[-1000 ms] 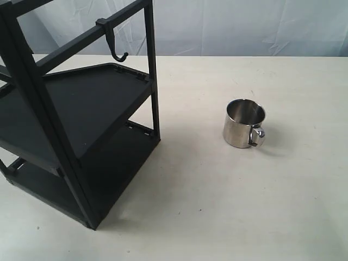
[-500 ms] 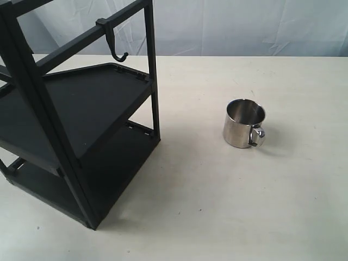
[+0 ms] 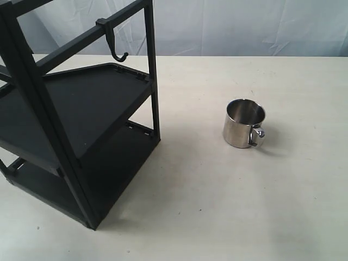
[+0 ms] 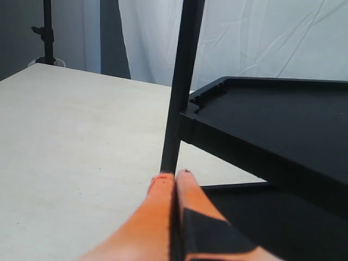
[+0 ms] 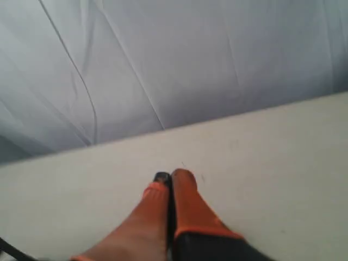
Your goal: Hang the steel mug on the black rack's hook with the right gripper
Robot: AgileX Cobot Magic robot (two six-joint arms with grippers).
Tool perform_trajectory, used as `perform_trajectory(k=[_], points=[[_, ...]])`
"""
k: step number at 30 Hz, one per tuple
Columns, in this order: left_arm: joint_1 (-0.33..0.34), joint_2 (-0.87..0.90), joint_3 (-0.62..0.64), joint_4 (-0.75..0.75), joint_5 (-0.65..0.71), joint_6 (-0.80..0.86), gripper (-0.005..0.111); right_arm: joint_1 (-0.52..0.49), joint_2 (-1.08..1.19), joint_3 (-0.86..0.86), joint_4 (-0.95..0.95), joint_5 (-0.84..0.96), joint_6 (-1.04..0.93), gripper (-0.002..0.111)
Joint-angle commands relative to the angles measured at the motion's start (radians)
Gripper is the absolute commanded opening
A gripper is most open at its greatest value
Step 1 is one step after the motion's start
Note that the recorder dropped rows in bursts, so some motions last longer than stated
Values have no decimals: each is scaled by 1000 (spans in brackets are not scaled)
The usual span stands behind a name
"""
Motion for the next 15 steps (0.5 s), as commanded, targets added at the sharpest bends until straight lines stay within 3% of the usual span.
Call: perform_trajectory(k=[1,5,7,11,15], points=[[-1,-5,0,-24,-25,-2,2,-5,370,-250,-177,254,-6,-1],[-1,-5,0,-26,-25,-2,2,-3,642,-394,-199,329,-85,4],[-1,-5,0,-26,-25,-2,2,-3,755,-440,-171,343,-173,16],[-1,-5,0,-26,-25,-2,2,-3,912,-491,-98,345,-266,53],[-1,-5,0,-26,-25,-2,2,24,1001,-519,-96,354,-318,59]])
